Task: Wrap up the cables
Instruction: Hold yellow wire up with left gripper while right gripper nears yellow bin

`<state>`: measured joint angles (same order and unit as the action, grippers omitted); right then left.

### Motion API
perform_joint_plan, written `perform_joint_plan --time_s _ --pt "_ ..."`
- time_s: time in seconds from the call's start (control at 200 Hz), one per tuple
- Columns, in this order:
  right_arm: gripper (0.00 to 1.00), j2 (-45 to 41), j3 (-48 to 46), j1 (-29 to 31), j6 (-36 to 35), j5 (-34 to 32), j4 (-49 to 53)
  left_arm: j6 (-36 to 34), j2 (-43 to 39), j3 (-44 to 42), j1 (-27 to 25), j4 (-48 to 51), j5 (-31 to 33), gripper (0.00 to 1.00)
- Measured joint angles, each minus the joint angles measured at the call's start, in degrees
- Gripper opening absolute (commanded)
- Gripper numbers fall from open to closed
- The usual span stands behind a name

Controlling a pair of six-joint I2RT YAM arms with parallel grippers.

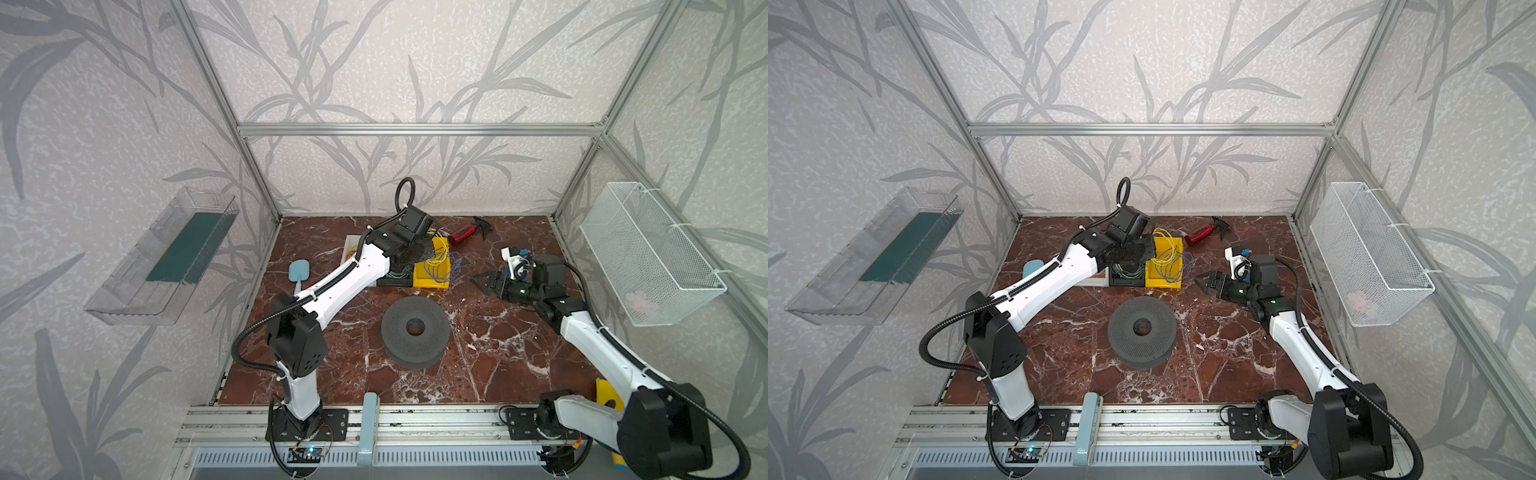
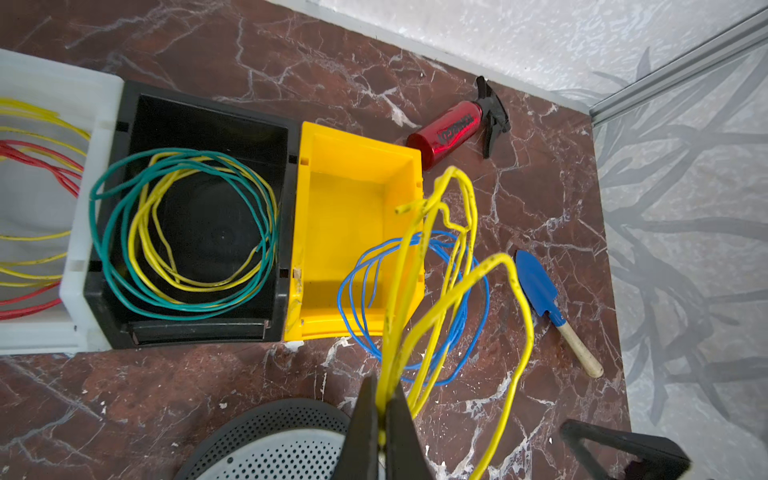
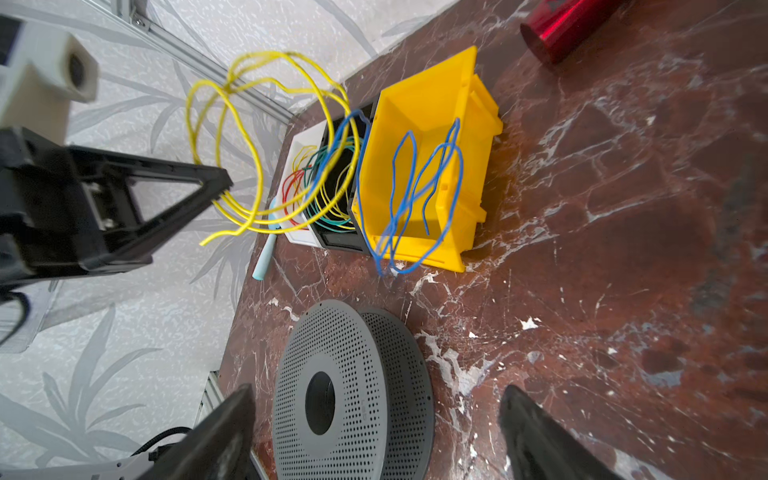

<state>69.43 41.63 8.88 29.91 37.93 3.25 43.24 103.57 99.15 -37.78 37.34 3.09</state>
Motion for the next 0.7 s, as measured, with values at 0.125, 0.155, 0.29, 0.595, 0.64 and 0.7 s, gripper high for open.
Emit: perform_joint_plan --time_s 0.125,0.155,0.29,0.595,0.64,0.7 --pt "0.86 7.13 2.97 2.86 -0.02 -0.37 -1.73 -0.24 -0.98 -1.75 1.2 -1.88 0.46 0.0" --pt "0.85 8.72 4.09 3.5 -0.02 -0.52 -2.29 -0.26 -1.01 -1.92 1.46 -2.14 0.59 0.0" --pt "0.78 14.82 8.96 5.51 0.07 -1.07 -5.6 -1.18 -0.98 -2.01 2.75 -2.73 0.79 0.0" --pt "0.55 22.18 14.93 7.15 0.33 -1.9 -10.16 -3.58 3.37 1.6 3.91 -2.43 0.74 0.0" --pt "0.54 22.27 14.91 7.65 0.26 -1.99 -9.99 -3.61 4.11 1.88 4.33 -2.54 0.46 0.0" --pt "0.49 22.18 14.82 8.52 0.0 -2.32 -9.57 -3.56 4.55 1.92 4.72 -2.58 -0.22 0.0"
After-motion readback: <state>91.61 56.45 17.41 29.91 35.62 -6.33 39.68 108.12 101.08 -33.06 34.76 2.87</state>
